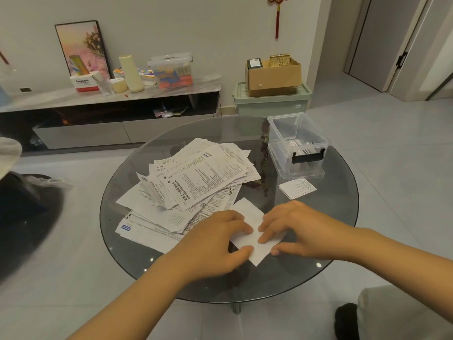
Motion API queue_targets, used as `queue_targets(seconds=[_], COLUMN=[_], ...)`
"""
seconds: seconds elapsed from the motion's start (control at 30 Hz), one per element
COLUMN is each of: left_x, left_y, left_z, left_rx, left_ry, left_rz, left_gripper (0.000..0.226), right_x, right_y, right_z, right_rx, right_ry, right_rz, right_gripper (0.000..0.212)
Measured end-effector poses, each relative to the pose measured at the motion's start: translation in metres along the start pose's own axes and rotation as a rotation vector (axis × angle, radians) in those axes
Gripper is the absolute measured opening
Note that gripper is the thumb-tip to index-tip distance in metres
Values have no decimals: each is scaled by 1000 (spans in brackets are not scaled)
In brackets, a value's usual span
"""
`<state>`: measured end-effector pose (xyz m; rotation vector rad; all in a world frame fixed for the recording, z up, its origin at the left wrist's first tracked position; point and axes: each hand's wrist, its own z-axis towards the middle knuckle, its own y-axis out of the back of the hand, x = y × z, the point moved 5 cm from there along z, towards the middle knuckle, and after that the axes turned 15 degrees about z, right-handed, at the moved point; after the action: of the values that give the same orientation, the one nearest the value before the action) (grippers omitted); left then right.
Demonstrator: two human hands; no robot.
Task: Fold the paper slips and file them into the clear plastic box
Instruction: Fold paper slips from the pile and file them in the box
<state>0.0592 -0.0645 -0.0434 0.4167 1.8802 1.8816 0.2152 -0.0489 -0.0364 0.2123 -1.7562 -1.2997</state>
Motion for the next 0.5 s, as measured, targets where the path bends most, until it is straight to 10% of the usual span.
queue_targets(seconds=[0.5], left_x=[-8], left_y=[0], left_z=[-1], left_rx=[36], left_ry=[-63], left_rz=[7], left_gripper=[56], right_x=[12], right_y=[-5], right_z=[-7], right_rx=[-144], right_ry=[159], right_rz=[-185], right_gripper=[22])
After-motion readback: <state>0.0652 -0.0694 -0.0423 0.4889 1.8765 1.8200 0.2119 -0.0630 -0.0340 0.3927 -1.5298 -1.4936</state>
